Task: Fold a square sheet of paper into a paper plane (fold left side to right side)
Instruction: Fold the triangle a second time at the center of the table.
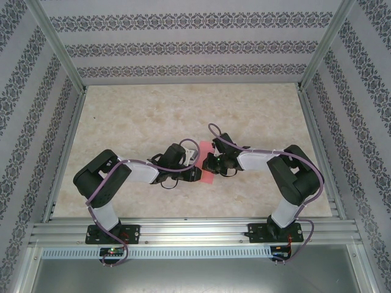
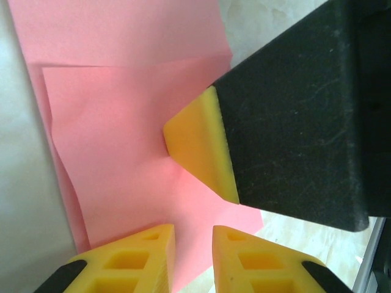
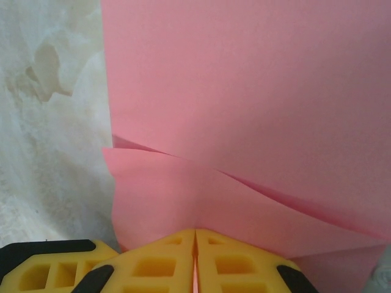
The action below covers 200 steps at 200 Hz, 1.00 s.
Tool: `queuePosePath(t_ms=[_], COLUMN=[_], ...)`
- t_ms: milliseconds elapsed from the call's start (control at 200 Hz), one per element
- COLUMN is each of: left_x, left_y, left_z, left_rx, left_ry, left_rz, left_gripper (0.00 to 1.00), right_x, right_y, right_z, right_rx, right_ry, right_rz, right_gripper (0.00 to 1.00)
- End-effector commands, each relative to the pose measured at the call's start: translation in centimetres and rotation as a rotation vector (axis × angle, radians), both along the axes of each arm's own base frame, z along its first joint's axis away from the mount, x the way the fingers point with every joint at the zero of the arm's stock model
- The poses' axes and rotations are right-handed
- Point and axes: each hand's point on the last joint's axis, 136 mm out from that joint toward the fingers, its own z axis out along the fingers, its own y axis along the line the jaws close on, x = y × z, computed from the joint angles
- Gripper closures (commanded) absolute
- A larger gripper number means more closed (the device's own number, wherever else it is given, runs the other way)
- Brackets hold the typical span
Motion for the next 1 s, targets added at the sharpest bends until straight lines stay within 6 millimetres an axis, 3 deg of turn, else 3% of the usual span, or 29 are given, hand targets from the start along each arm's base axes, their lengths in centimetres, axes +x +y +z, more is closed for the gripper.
queuePosePath(t_ms=[0, 545, 679, 994], left_x=[-0.5, -2.1, -2.2, -2.6], left_y=[1.5, 3.2, 3.3, 4.0], left_z=[-2.1, -4.7, -4.5, -3.2], left_rx=[0.081, 0.124, 0.119, 0.123], left_ry=[0.022, 0.067, 0.064, 0.048], left_rz=[0.008, 0.023, 0.025, 0.034], left_gripper=[0.76, 0.76, 0.76, 0.73], right_x=[0.4, 2.0, 2.2, 1.8], right_y=[-1.9, -6.9, -7.9, -8.1], right_z=[-0.9, -1.1, -1.3, -1.9], right_rx=[-0.077, -0.147, -0.155, -0.155], right_ry=[-0.001, -0.016, -0.008, 0.008], right_rz=[-0.01, -0.081, -0.096, -0.096], right_gripper=[0.9, 0.9, 0.9, 0.9])
